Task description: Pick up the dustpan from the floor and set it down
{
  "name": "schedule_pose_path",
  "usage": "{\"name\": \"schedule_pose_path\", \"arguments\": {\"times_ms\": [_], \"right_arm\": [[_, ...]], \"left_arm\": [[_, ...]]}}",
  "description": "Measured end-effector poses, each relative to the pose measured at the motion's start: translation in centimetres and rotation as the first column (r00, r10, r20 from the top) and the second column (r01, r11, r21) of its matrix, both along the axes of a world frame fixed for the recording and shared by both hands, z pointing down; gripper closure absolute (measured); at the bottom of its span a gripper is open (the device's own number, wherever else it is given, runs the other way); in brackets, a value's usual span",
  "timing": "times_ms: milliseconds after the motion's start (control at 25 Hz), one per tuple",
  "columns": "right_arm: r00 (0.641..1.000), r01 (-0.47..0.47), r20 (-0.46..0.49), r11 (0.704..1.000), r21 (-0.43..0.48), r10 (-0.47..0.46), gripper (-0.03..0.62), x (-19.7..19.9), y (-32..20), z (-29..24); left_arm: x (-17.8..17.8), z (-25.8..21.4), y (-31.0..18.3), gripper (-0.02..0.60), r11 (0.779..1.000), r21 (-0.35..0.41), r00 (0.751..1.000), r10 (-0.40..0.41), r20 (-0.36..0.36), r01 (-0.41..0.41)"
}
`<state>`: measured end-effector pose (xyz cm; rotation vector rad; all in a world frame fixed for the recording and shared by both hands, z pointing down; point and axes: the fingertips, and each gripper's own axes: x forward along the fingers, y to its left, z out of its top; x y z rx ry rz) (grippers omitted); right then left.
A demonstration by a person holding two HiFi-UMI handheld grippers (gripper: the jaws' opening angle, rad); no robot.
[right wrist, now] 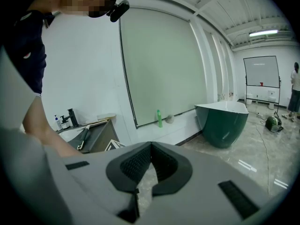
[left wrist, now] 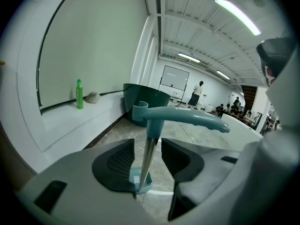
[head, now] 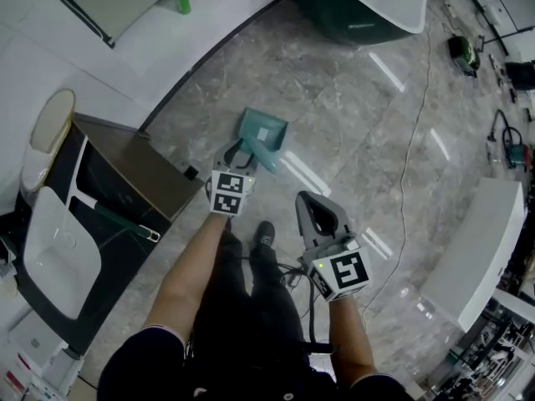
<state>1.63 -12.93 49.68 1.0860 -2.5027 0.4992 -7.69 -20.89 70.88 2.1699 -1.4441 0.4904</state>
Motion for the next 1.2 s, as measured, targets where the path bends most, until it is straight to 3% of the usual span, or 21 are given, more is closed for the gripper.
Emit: {"name": "schedule_pose_path", "arguments": {"times_ms": [400, 480, 720, 960, 1200], "right_arm": [[0.999, -0.04, -0.024, 0.999, -0.013, 0.04, 0.588, 1.7, -0.6, 0.8], [0.999, -0.046, -0.02, 0.999, -0.004, 0.046, 0.588, 1.8, -0.6, 0.7], [0.997, -0.07, -0.044, 0.998, -0.002, 0.069, 0.588, 2.9, -0.3, -0.2], [0.995, -0.094, 0.019, 0.994, 0.052, 0.093, 0.588, 4.3, 0.3, -2.3], [0.994, -0.093, 0.072, 0.989, 0.116, 0.085, 0.588, 5.4, 1.6, -6.7]], "left_arm": [[1.1, -1.6, -2.8, 0.445, 0.989, 0.117, 0.996, 0.089, 0.027, -0.092], [1.3, -1.9, -2.9, 0.485, 0.987, 0.127, 0.995, 0.093, 0.026, -0.095], [2.2, -3.1, -2.9, 0.491, 0.984, 0.142, 0.994, 0.103, 0.018, -0.105], [3.4, -7.8, -2.1, 0.494, 0.974, 0.175, 0.99, 0.137, 0.038, -0.141], [4.4, -14.2, 1.7, 0.494, 0.97, 0.177, 0.986, 0.164, 0.041, -0.168]]}}
